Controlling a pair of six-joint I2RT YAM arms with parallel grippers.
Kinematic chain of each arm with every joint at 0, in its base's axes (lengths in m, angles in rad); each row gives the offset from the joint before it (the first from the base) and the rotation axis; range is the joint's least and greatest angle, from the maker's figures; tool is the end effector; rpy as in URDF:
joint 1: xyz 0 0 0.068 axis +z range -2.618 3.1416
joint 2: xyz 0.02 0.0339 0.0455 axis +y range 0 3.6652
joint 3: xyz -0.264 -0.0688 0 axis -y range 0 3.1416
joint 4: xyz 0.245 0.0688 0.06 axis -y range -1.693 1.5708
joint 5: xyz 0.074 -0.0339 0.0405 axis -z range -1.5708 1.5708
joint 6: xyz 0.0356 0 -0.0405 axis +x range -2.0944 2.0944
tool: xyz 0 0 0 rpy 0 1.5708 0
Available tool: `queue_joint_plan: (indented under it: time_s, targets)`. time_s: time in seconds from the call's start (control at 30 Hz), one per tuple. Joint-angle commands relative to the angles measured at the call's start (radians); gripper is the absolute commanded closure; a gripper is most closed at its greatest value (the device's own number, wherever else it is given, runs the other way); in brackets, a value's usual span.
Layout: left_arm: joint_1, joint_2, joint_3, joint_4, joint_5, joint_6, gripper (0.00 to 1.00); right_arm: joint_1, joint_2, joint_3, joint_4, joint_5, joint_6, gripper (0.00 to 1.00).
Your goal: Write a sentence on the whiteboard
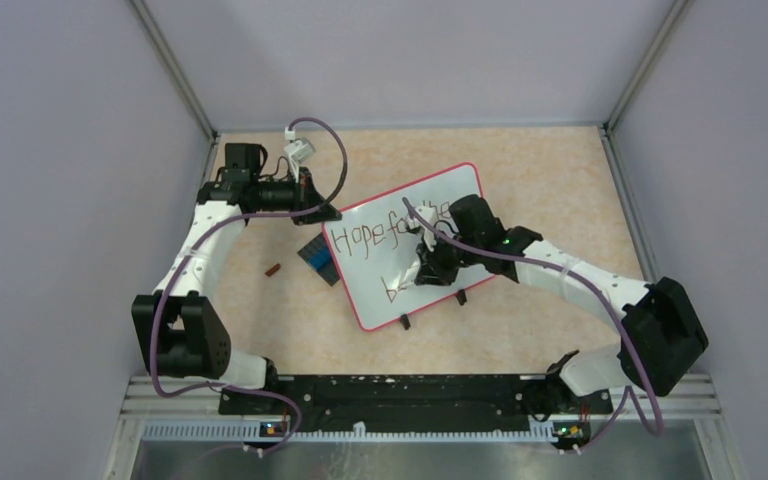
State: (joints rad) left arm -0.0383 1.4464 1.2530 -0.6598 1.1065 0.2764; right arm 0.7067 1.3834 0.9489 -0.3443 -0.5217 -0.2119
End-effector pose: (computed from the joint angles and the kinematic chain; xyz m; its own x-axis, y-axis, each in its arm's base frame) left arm 0.2969 -0.0432 0.3195 -0.5592 0.1437 -0.8164 0.7872 0.4010 -0.4686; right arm 0.2113 0.2037 0.2505 -0.3471 -0.5361 -0.7695 -0.9264 0.3235 0.1925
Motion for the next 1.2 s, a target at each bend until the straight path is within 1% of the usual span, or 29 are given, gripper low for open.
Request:
queue_joint_plan:
  time_s: [0.0,0.37,0.63,0.8,0.93,1.17]
  targets:
    - [-0.02,-0.005,-0.026,-0.037,-0.098,0.052,1.0,0.007,0.004,-0.019,0.061,0.045,-0.012,1.0]
    - [-0.02,-0.001,-0.024,-0.037,-0.094,0.049,1.0,0.006,-0.039,-0.073,0.054,0.067,-0.024,1.0]
    - [-0.02,0.0,-0.023,-0.038,-0.094,0.046,1.0,-0.049,-0.071,-0.062,0.032,0.063,-0.023,1.0]
    - [-0.02,0.003,-0.021,-0.037,-0.093,0.044,1.0,-0.055,-0.079,-0.056,0.018,0.064,-0.03,1.0]
    - [-0.02,0.003,-0.02,-0.036,-0.091,0.044,1.0,-0.054,-0.083,-0.034,-0.002,0.036,-0.036,1.0]
    - [-0.02,0.0,-0.021,-0.037,-0.086,0.043,1.0,-0.055,-0.149,-0.016,-0.061,-0.025,-0.038,1.0]
